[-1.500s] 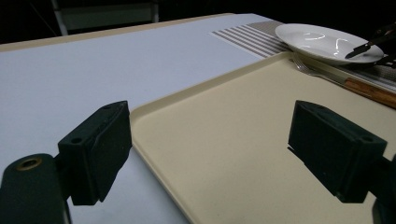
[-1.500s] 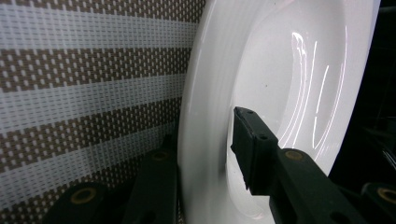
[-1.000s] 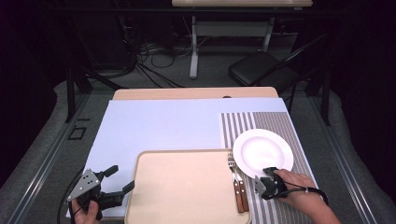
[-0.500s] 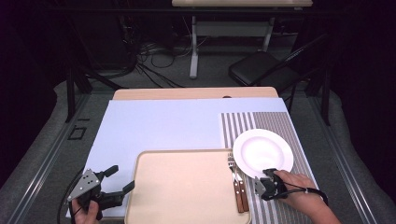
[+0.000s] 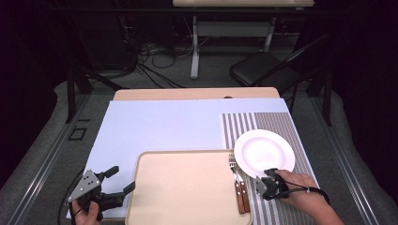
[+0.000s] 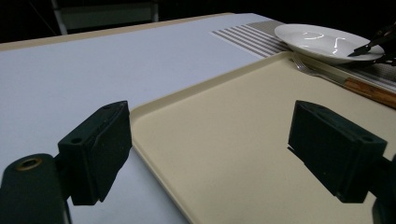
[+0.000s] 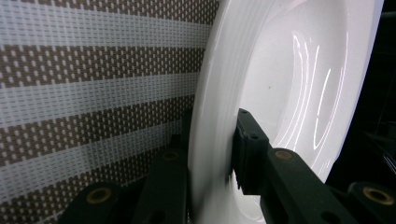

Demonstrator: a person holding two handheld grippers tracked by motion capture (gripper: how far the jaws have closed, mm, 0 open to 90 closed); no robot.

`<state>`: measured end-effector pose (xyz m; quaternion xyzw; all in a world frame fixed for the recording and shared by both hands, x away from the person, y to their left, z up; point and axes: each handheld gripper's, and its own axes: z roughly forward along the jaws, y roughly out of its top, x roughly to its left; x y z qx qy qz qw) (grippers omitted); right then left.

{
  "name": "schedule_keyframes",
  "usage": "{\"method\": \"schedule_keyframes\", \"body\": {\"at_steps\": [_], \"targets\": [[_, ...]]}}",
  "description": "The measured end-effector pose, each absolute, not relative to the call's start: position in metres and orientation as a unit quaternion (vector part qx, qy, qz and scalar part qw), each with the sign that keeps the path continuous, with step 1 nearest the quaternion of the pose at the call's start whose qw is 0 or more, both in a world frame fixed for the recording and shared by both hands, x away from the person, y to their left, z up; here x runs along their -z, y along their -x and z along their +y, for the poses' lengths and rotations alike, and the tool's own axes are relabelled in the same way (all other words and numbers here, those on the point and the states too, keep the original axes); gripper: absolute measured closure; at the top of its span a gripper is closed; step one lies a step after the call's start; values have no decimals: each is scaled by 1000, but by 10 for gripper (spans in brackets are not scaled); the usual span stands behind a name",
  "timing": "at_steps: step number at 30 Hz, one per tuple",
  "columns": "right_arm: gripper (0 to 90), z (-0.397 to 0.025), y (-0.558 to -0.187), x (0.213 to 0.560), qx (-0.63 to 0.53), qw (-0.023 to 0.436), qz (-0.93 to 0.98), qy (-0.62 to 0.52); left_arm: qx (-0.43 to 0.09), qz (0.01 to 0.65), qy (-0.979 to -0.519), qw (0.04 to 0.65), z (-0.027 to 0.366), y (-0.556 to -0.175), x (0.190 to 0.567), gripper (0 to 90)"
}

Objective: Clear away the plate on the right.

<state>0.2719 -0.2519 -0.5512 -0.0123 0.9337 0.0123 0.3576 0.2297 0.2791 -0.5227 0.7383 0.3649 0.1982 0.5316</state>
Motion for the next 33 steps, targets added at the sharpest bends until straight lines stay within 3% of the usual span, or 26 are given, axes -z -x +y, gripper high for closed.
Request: {"method": "schedule_keyframes", "body": {"at_steps": [16, 18, 33], "targets": [[791, -253, -277, 541, -12, 347, 938, 11, -198, 365, -738, 531, 279, -230, 523, 138], [791, -252, -278, 536, 8, 328, 945, 6, -198, 365, -739, 531, 279, -230, 523, 138], [827, -252, -283, 526, -7, 342, 940, -13, -198, 365, -739, 531, 280, -230, 523, 138]]}}
